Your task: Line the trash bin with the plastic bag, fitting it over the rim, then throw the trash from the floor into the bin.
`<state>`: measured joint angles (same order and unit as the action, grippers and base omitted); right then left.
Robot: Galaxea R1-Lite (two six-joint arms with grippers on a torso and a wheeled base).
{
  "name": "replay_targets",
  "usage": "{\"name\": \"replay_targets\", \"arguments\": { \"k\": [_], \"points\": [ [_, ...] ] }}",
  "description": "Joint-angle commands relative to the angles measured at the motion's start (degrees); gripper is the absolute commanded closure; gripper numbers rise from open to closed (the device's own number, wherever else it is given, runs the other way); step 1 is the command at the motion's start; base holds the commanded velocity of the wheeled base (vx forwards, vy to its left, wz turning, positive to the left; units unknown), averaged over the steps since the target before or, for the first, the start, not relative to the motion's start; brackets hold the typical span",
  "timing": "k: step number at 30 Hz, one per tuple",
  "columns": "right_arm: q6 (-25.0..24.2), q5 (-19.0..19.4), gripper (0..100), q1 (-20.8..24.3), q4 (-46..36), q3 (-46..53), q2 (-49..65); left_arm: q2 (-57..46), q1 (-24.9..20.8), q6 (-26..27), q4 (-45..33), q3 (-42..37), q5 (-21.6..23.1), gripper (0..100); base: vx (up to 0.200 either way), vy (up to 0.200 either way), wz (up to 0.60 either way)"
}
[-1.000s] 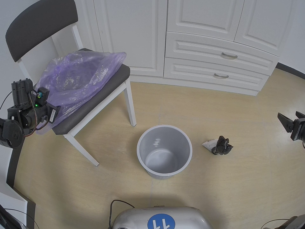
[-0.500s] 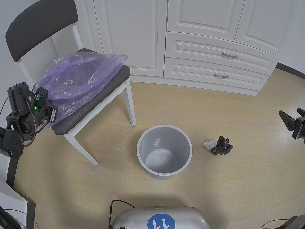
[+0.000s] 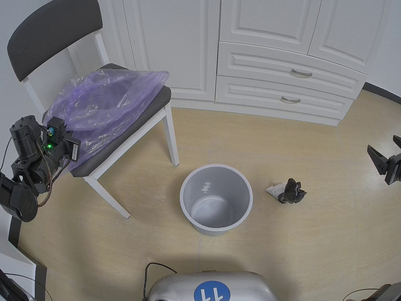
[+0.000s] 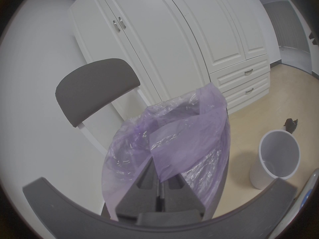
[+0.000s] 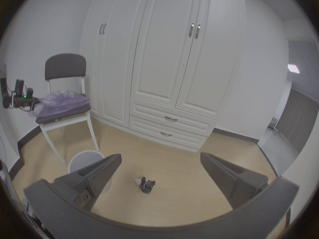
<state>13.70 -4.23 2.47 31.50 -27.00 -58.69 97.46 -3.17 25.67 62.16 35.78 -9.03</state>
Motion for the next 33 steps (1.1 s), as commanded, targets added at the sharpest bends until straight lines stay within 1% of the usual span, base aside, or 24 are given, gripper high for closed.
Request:
{"name": "replay_targets", "arguments": {
  "k": [1,3,4,7,9,12,13,14,15,17,18,19,20,22,25,26,28,30,31,32,33],
  "points": [
    [1.1,-0.2,0,-0.4,-0.1,1.1,0.1,0.6,-1.4,-0.1,0.8,-0.8,-0.2,100,0.000,0.000,0.00],
    [1.2,0.4,0,-0.4,-0.3,1.2,-0.6,1.0,-2.8,-0.7,0.9,1.2,-0.2,100,0.000,0.000,0.00],
    [1.2,0.4,0,-0.4,-0.3,1.2,-0.6,1.0,-2.8,-0.7,0.9,1.2,-0.2,100,0.000,0.000,0.00],
    [1.2,0.5,0,1.3,1.0,-1.6,-5.4,0.1,-2.9,-2.6,1.3,2.2,-0.2,100,0.000,0.000,0.00],
    [0.5,0.6,0,2.3,2.2,-2.7,-5.7,-0.3,-2.6,-3.3,1.8,2.2,-0.2,100,0.000,0.000,0.00],
    [-2.0,1.9,0,2.5,4.0,-3.0,-5.9,-0.3,-3.0,-3.5,2.8,1.9,-0.2,100,0.000,0.000,0.00],
    [-4.6,3.1,0,2.5,5.1,-2.7,-6.0,-0.4,-3.3,-3.6,3.3,1.8,-0.2,100,0.000,0.000,0.00],
    [-5.9,4.1,0,2.6,5.6,-2.4,-5.6,-0.4,-3.9,-3.5,3.5,1.9,-0.2,100,0.000,0.000,0.00],
    [-6.1,4.8,0,2.6,5.4,-2.8,-5.4,-0.4,-4.3,-3.4,3.5,2.1,-0.3,100,0.000,0.000,0.00],
    [-6.1,6.8,0,3.2,5.7,-3.1,-5.7,-1.0,-4.9,-3.5,3.5,2.1,-0.4,100,0.000,0.000,0.00],
    [-6.1,6.8,0,3.2,5.7,-3.1,-5.7,-1.0,-4.9,-3.5,3.5,2.1,-0.4,100,0.000,0.000,0.00],
    [-6.1,6.6,0,4.5,5.6,-2.4,-5.9,-2.1,-5.3,-3.4,3.4,1.2,-2.0,100,0.000,0.000,0.00],
    [-6.1,6.6,0,4.7,5.4,-2.3,-5.8,-2.3,-5.4,-3.5,3.4,1.1,-2.2,100,0.000,0.000,0.00],
    [-5.9,6.4,0,6.8,5.4,-1.0,-5.7,-2.7,-5.9,-4.2,3.4,0.2,-3.1,100,0.000,0.000,0.00],
    [-3.6,6.4,0,9.6,5.4,0.8,-5.0,-3.3,-6.5,-8.0,3.9,-2.7,-3.4,100,0.000,0.000,0.00],
    [-2.2,6.3,0,11.1,5.5,1.0,-5.5,-4.6,-7.9,-9.6,4.5,-4.8,-3.7,100,0.000,0.000,0.00],
    [-1.1,5.5,0,14.1,5.6,0.7,-6.2,-6.6,-9.7,-10.0,4.5,-7.5,-4.3,100,0.000,0.000,0.00],
    [-1.3,3.0,0,18.4,6.1,0.1,-7.8,-7.9,-10.8,-10.0,4.6,-8.7,-4.5,100,0.000,0.000,0.00],
    [-1.4,2.7,0,18.7,6.1,0.0,-7.9,-7.9,-10.9,-10.0,4.6,-8.8,-4.5,100,0.000,0.000,0.00],
    [-2.6,-3.2,0,24.1,6.3,-1.4,-10.6,-8.6,-11.8,-10.5,4.8,-9.3,-4.4,100,0.000,0.000,0.00],
    [-3.2,-4.7,0,25.1,6.3,-1.6,-11.3,-8.7,-11.9,-10.6,4.8,-9.4,-4.4,100,0.000,0.000,0.00]
  ]
}}
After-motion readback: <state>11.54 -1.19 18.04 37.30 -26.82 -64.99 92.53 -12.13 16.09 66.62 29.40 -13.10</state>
